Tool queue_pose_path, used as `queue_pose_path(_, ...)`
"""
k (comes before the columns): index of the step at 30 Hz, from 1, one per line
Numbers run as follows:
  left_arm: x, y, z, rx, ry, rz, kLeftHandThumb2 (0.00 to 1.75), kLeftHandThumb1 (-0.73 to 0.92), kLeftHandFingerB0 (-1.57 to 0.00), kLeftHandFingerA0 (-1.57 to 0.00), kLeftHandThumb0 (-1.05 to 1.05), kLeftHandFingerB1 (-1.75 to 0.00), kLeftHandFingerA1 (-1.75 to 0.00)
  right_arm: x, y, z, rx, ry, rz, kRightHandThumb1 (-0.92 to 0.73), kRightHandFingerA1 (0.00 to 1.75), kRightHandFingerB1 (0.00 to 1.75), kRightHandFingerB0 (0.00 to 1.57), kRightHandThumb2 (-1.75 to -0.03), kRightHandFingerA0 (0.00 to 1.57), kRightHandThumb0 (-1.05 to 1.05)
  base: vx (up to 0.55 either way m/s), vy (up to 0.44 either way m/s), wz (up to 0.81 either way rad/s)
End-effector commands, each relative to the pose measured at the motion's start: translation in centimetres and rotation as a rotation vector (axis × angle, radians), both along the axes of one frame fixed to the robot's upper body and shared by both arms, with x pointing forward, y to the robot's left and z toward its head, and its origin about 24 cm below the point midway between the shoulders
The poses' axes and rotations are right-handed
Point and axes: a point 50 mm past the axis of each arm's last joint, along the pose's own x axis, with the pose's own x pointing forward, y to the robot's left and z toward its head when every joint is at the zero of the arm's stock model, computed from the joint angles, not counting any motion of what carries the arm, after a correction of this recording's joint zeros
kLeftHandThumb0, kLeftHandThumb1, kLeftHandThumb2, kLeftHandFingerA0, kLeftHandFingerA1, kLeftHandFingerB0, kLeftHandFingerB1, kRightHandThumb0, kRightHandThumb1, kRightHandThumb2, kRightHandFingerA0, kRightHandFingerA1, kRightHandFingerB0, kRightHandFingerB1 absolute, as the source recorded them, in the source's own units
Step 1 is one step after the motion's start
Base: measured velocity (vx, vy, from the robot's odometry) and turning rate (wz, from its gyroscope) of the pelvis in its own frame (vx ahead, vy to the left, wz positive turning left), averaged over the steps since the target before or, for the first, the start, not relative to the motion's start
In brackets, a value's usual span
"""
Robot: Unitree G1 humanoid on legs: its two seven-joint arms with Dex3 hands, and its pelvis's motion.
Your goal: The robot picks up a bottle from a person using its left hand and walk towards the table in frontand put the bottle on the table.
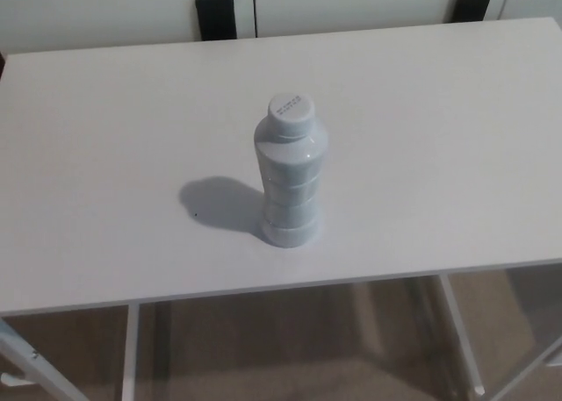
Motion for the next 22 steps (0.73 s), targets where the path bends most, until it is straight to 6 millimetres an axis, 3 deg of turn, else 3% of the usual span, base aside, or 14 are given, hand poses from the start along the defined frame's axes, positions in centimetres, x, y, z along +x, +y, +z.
queue_pose_path(1,3.2,1.1,-6.6,0.411,0.214,-0.029,0.59,0.63,-0.35,-0.29,-0.63,-0.34,-0.34,0.2,-1.7,0.8,-0.084,0.024,0.03,-0.87,0.39,0.35,0.38,-0.66,0.46,-0.65,0.0,0.0,0.0)
queue_pose_path(4,4.4,1.6,-7.4,0.515,0.254,-0.004,0.61,0.7,-0.33,-0.3,-0.65,-0.33,-0.34,0.3,-1.6,0.7,-0.083,0.018,0.028,-0.87,0.39,0.35,0.38,-0.66,0.46,-0.65,0.0,0.0,0.0)
queue_pose_path(5,5.1,2.6,-7.9,0.572,0.3,0.045,0.65,0.83,-0.27,-0.25,-0.65,-0.32,-0.36,0.4,-1.2,0.5,-0.068,0.012,0.024,-0.87,0.39,0.35,0.37,-0.66,0.45,-0.64,0.0,0.0,0.0)
queue_pose_path(7,6.4,4.9,-8.1,0.665,0.369,0.151,0.65,0.84,-0.28,-0.29,-0.67,-0.33,-0.38,0.7,-0.1,0.2,-0.037,-0.007,0.017,-0.87,0.39,0.35,0.37,-0.66,0.44,-0.64,0.0,0.0,0.0)
queue_pose_path(8,6.3,5.3,-8.2,0.679,0.38,0.172,0.65,0.83,-0.29,-0.3,-0.65,-0.33,-0.37,0.8,0.0,0.2,-0.032,-0.011,0.013,-0.69,0.56,0.47,0.21,-1.07,0.38,-0.59,0.0,0.0,0.0)
queue_pose_path(9,6.1,5.5,-8.3,0.696,0.394,0.183,0.65,0.83,-0.29,-0.3,-0.65,-0.33,-0.37,0.8,0.0,0.1,-0.03,-0.012,0.008,-0.69,0.56,0.47,0.21,-1.07,0.38,-0.59,0.0,0.0,0.0)
queue_pose_path(10,6.4,5.7,-8.3,0.729,0.395,0.182,0.65,0.82,-0.31,-0.35,-0.65,-0.33,-0.38,1.3,0.0,0.3,-0.021,-0.026,-0.008,-0.83,0.4,0.34,0.34,-0.68,0.43,-0.65,0.0,0.0,0.0)
queue_pose_path(13,6.6,5.9,-8.4,0.748,0.394,0.184,0.65,0.82,-0.31,-0.35,-0.65,-0.33,-0.38,1.5,0.0,0.3,-0.017,-0.031,-0.015,-0.83,0.4,0.34,0.34,-0.68,0.43,-0.65,0.0,0.0,0.0)
queue_pose_path(14,9.0,6.2,-7.8,0.743,0.389,0.141,0.64,0.8,-0.28,-0.32,-0.63,-0.34,-0.39,3.6,-0.5,1.2,-0.021,-0.084,-0.043,-0.71,0.56,0.47,0.22,-1.09,0.37,-0.59,0.0,0.0,0.0)
queue_pose_path(15,10.0,6.3,-7.4,0.742,0.387,0.124,0.64,0.8,-0.28,-0.32,-0.63,-0.34,-0.39,4.6,-0.7,1.6,-0.022,-0.107,-0.056,-0.71,0.56,0.47,0.22,-1.09,0.37,-0.59,0.0,0.0,0.0)
queue_pose_path(17,10.0,6.3,-7.5,0.746,0.388,0.126,0.64,0.8,-0.28,-0.32,-0.63,-0.34,-0.39,4.6,-0.7,1.6,-0.022,-0.106,-0.056,-0.71,0.56,0.47,0.22,-1.09,0.37,-0.59,0.0,0.0,0.0)
queue_pose_path(18,11.7,6.4,-6.7,0.738,0.348,0.108,0.65,0.81,-0.27,-0.29,-0.69,-0.33,-0.36,6.0,-0.8,2.2,-0.026,-0.138,-0.07,-0.89,0.41,0.36,0.41,-0.67,0.5,-0.66,0.0,0.0,0.0)
queue_pose_path(22,12.7,6.3,-6.3,0.727,0.319,0.09,0.64,0.8,-0.3,-0.32,-0.68,-0.34,-0.38,6.6,-0.9,2.6,-0.028,-0.152,-0.083,-0.88,0.41,0.36,0.41,-0.67,0.51,-0.67,0.0,0.0,0.0)
